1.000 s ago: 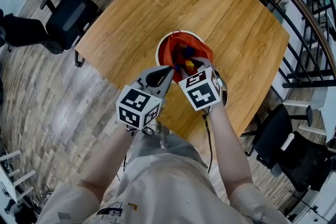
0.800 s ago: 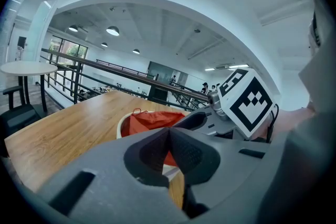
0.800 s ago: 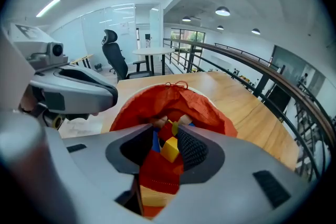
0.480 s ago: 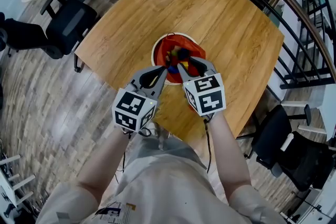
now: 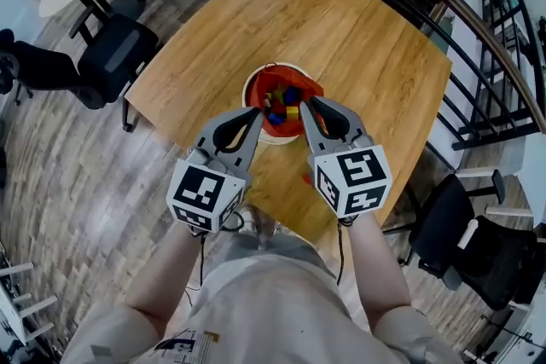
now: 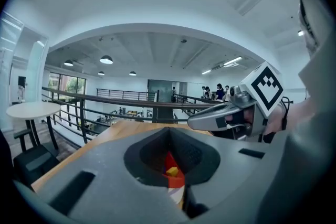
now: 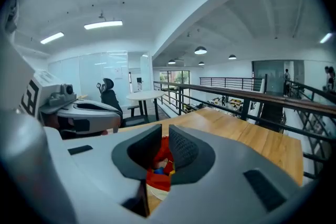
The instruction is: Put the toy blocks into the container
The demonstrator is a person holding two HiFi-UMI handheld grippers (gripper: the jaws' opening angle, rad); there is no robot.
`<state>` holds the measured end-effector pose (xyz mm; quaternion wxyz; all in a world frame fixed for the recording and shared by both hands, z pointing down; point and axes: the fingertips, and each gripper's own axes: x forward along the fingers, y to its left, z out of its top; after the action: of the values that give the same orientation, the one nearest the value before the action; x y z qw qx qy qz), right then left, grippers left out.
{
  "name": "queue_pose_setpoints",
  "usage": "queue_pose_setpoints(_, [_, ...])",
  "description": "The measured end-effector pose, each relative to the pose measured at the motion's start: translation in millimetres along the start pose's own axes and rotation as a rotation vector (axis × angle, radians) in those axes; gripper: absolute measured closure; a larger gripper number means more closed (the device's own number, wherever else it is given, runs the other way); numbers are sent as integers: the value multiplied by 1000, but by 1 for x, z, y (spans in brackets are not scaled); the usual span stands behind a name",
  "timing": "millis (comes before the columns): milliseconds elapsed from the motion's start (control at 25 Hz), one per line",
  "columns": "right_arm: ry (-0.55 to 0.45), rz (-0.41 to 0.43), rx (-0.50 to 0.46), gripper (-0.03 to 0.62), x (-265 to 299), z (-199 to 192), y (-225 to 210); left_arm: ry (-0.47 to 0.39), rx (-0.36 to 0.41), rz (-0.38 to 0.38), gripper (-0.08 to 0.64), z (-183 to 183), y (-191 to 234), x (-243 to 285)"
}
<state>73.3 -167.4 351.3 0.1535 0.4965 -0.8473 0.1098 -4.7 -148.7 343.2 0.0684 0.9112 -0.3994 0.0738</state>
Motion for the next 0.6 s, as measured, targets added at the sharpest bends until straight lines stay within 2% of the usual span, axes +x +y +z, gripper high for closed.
queue_pose_setpoints(120, [-73,27,49,545,-23,23,8,-48,45,3,548,23,-7,-14])
queue_pose_setpoints(240, [-139,67,92,549,-49,46,18,-86,58,7,548,43,-15,-28])
queue_pose_setpoints(520, [-289,81,18,555,-111,91,40,-150,77,21,548,84,-38,-65])
queue_pose_setpoints(600, [-322,102,33,557,-125,97,48,-166,94,22,548,91,-43,-74])
